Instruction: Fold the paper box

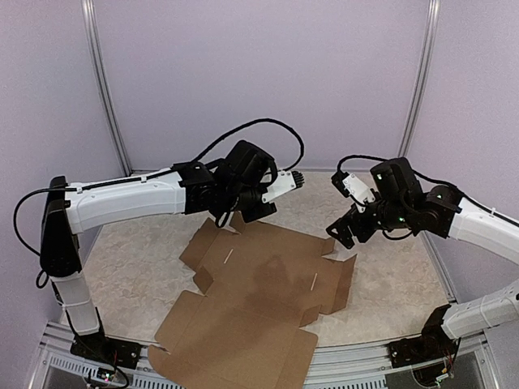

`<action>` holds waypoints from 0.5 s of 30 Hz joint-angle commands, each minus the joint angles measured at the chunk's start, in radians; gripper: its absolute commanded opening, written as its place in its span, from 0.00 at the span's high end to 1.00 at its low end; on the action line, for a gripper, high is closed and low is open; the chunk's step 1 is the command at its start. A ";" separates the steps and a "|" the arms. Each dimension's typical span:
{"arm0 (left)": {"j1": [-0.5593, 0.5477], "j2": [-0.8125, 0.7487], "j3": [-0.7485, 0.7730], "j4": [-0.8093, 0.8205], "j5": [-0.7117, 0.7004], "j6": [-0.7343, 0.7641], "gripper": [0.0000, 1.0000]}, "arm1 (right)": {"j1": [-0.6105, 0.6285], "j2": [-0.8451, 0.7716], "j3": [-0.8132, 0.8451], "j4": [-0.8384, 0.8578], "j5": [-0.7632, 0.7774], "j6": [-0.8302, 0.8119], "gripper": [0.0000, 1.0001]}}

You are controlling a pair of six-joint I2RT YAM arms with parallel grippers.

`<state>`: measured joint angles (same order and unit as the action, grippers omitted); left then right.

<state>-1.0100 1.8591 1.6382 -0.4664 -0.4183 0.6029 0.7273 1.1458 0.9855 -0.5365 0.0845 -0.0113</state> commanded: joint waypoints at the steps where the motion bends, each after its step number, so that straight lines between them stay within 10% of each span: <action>1: 0.031 -0.120 -0.069 0.039 0.039 -0.198 0.45 | -0.030 0.109 0.099 -0.032 -0.066 -0.004 0.00; 6: 0.070 -0.247 -0.114 -0.030 -0.002 -0.426 0.45 | -0.082 0.287 0.230 -0.059 -0.170 -0.027 0.00; 15: 0.272 -0.496 -0.357 -0.068 0.408 -0.889 0.48 | -0.219 0.578 0.442 -0.125 -0.429 -0.060 0.03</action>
<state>-0.7784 1.4456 1.3857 -0.5041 -0.2043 -0.0570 0.5579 1.6337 1.3567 -0.6052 -0.1970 -0.0479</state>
